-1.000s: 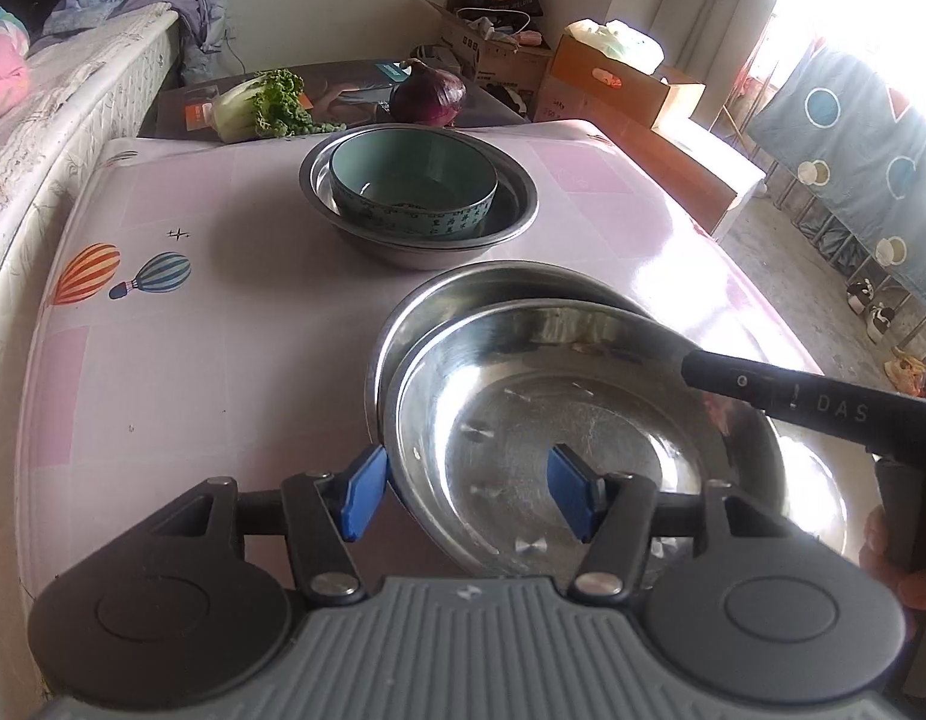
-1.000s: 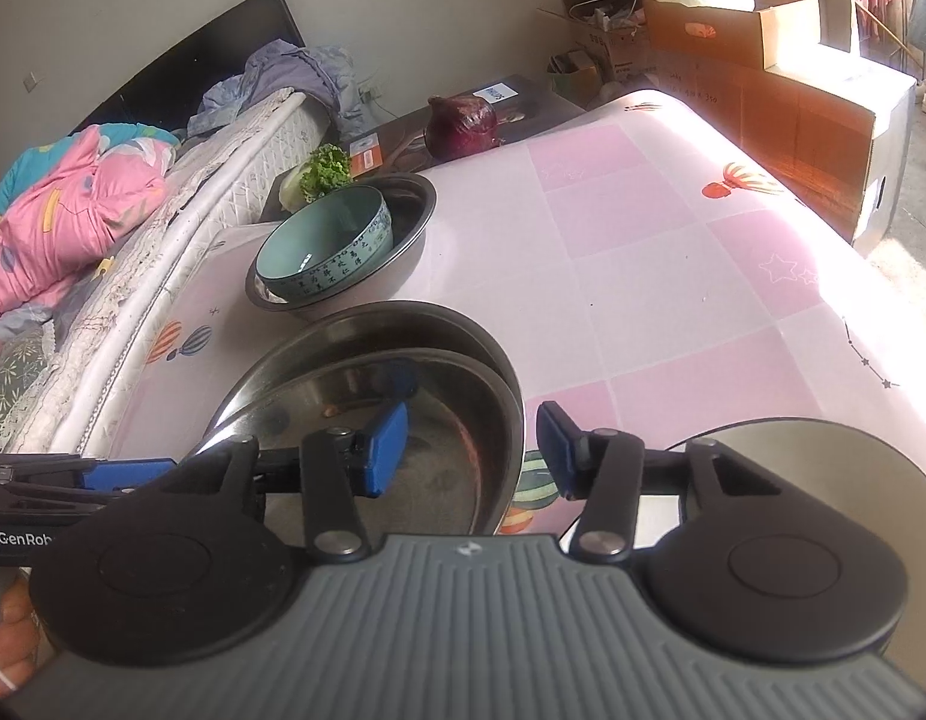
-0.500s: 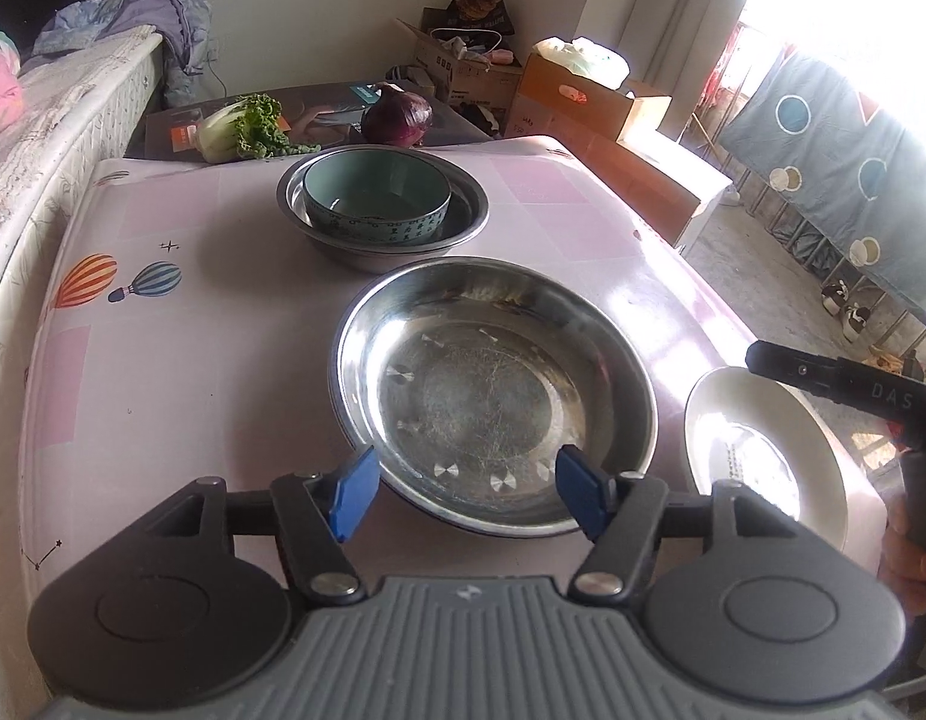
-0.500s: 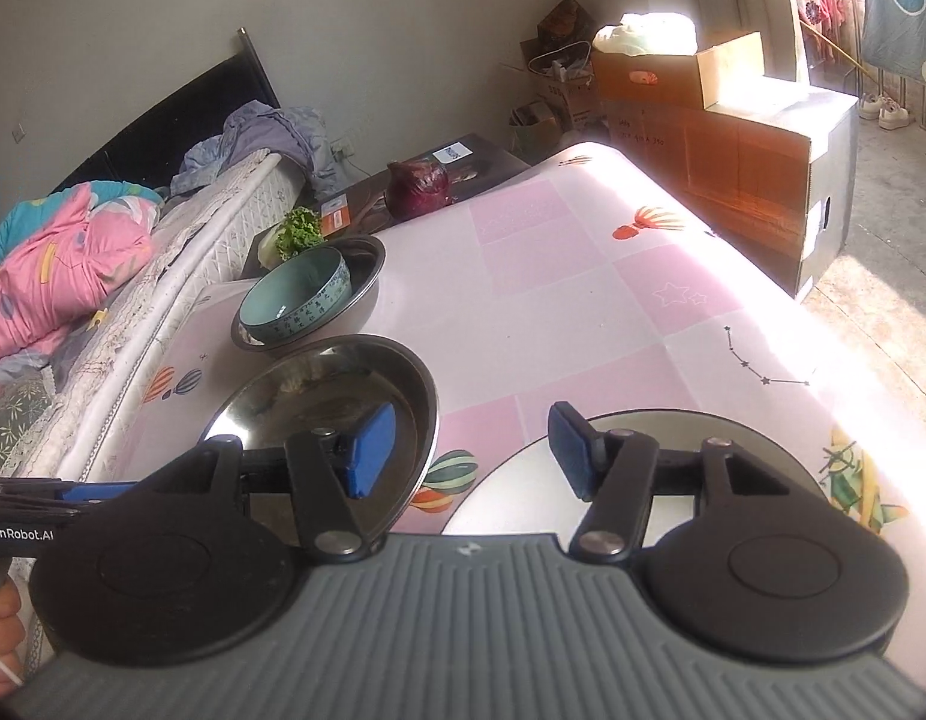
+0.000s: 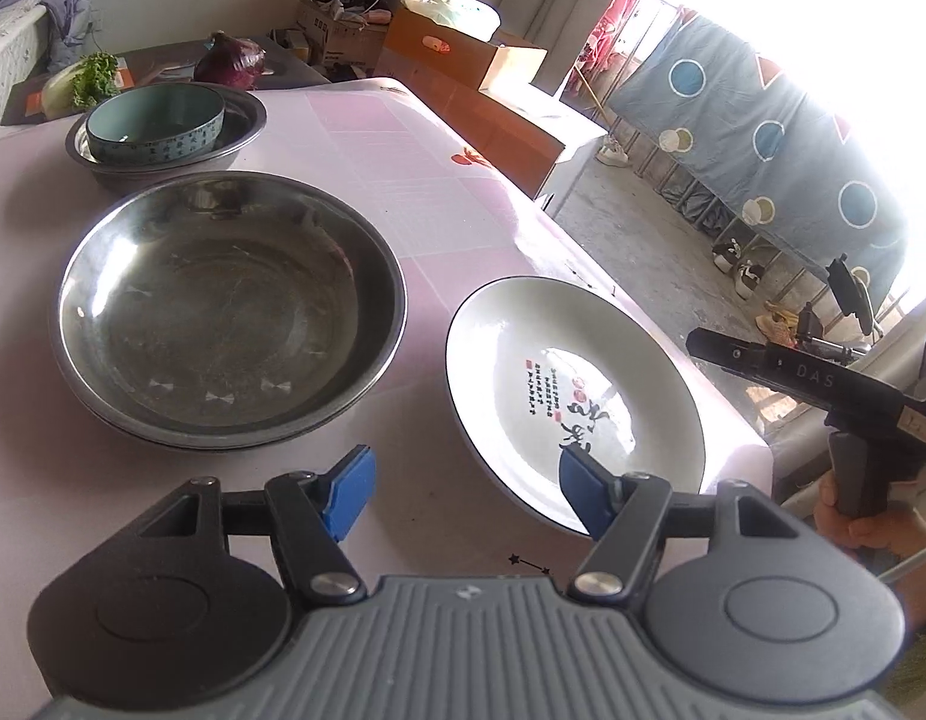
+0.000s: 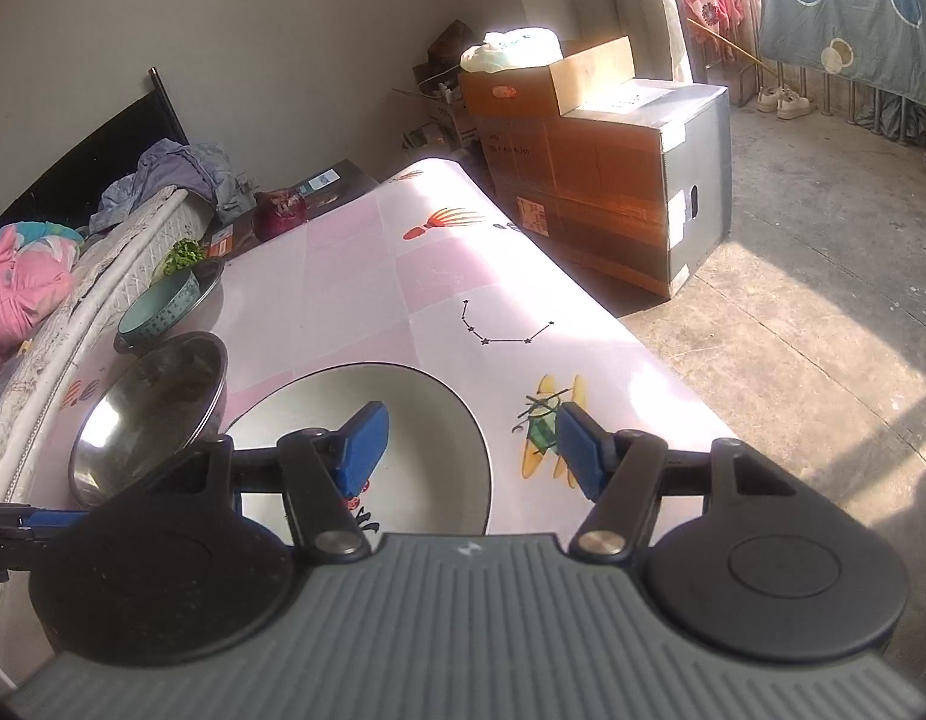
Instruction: Organize plates and bowls
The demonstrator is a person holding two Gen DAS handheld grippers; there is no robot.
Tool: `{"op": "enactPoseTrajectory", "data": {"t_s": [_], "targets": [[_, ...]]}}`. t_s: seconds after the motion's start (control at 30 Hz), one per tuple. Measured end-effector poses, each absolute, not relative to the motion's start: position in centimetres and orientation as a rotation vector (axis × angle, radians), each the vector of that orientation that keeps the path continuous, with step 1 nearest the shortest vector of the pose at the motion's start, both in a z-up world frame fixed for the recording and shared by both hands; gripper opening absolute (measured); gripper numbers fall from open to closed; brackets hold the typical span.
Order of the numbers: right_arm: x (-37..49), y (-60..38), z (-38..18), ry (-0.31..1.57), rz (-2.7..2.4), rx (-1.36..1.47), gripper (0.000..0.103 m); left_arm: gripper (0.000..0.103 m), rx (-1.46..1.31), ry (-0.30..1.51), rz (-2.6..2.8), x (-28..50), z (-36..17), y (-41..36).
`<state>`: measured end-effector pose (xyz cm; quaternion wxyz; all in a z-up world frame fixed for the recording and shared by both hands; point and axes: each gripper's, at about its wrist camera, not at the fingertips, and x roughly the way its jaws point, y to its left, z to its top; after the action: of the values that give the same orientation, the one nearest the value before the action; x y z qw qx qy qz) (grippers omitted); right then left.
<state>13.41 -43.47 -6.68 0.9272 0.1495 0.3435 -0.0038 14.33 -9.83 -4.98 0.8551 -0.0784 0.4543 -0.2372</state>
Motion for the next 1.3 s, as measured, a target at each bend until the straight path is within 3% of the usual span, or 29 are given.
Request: {"op": "enactPoseTrajectory", "data": {"t_s": [0.23,0.47,0.6,1.3], "targets": [[15.6,-45.3,-9.5,0.735,0.054,0.353,0.054,0.060,-0.151,1.010,-0.483,15.7,-7.2,-13.2],[17.8,-45.7,-11.9,0.785,0.130,0.442,0.036,0.032,-0.107,1.031,-0.453,16.9,-8.4,-15.1],[18.0,-45.5,-12.2,0.788,0.191,0.491,0.030,0.032,-0.035,1.019,-0.443,16.7,-8.0,-16.1],[11.6,-39.4,-11.1,0.871,0.231,0.474,0.032,0.034,0.004,1.092,-0.435,11.7,-7.1,-10.7]]}}
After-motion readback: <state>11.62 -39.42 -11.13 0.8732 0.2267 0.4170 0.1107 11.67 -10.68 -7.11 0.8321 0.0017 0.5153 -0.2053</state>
